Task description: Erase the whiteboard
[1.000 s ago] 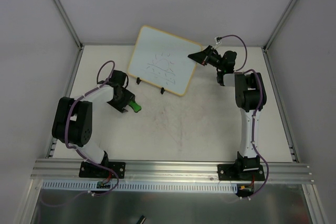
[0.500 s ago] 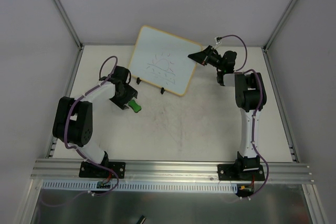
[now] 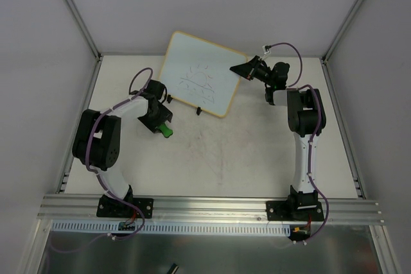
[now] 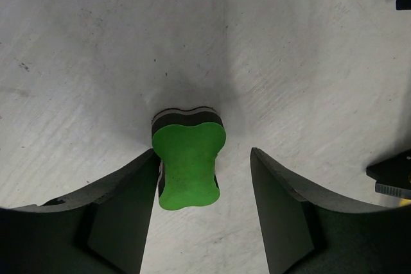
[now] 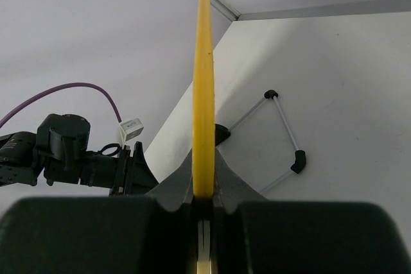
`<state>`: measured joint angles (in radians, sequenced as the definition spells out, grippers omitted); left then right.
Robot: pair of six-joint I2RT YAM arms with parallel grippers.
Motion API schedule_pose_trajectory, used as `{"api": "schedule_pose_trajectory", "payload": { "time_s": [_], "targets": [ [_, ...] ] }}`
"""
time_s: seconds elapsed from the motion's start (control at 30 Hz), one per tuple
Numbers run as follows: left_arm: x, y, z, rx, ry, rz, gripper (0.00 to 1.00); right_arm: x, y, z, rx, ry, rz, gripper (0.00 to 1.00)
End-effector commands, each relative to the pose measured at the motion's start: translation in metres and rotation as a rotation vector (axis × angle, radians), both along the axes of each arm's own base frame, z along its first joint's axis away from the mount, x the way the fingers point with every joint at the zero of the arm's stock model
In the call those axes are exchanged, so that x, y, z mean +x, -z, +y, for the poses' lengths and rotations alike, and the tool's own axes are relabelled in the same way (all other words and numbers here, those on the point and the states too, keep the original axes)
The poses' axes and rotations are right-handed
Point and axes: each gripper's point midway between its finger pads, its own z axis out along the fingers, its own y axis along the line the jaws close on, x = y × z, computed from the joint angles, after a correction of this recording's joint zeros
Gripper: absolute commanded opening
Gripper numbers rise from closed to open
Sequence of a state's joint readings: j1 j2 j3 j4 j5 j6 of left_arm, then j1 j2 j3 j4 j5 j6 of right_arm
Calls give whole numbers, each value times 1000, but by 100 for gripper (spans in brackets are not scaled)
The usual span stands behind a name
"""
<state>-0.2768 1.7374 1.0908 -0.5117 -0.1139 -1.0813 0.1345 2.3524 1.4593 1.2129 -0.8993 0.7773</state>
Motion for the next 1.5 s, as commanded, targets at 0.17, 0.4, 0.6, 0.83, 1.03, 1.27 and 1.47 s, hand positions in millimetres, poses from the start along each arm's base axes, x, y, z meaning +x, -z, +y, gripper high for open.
{"api": "schedule_pose_trajectory", "payload": {
  "time_s": [0.17, 0.4, 0.6, 0.83, 1.03, 1.27, 1.47],
  "targets": [
    [5, -4, -1, 29, 29, 6, 52, -3, -27, 4, -29, -16, -162, 0],
    [0, 3, 1, 41, 23, 24, 45, -1, -27, 1, -27, -8, -160, 0],
    [0, 3, -3, 43, 42, 25, 38, -3, -28, 1, -28, -8, -160, 0],
    [-2, 0, -5, 32, 56, 21, 28, -3, -29, 0, -27, -6, -164, 0],
    [15, -43, -4, 37, 97, -114, 27, -4, -29, 0, -27, -8, -162, 0],
    [59, -108, -11, 81, 270, -325, 24, -7, -29, 0, -31, -10, -164, 0],
    [108, -145, -22, 124, 372, -463, 0, -8, -29, 0, -35, -9, -168, 0]
  ]
}}
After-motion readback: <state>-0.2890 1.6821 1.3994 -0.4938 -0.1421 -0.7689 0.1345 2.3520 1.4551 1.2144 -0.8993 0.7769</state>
